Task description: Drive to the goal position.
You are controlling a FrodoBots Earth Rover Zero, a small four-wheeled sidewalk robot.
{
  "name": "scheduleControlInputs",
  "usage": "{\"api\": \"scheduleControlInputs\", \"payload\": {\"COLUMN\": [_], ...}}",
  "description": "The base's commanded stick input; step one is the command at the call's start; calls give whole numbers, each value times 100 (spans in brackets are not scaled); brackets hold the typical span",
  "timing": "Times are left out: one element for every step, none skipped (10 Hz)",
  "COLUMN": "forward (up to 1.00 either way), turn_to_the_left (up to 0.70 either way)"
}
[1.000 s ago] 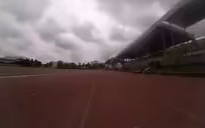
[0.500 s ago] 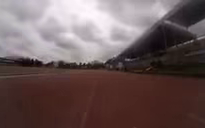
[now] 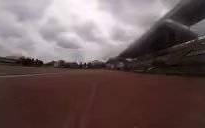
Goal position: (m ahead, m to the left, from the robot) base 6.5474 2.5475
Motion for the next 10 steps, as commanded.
{"api": "scheduleControlInputs", "payload": {"forward": [70, 70, 70, 70, 70, 70, 70, 70, 70, 70], "turn_to_the_left": [0, 0, 0, 0, 0, 0, 0, 0, 0, 0]}}
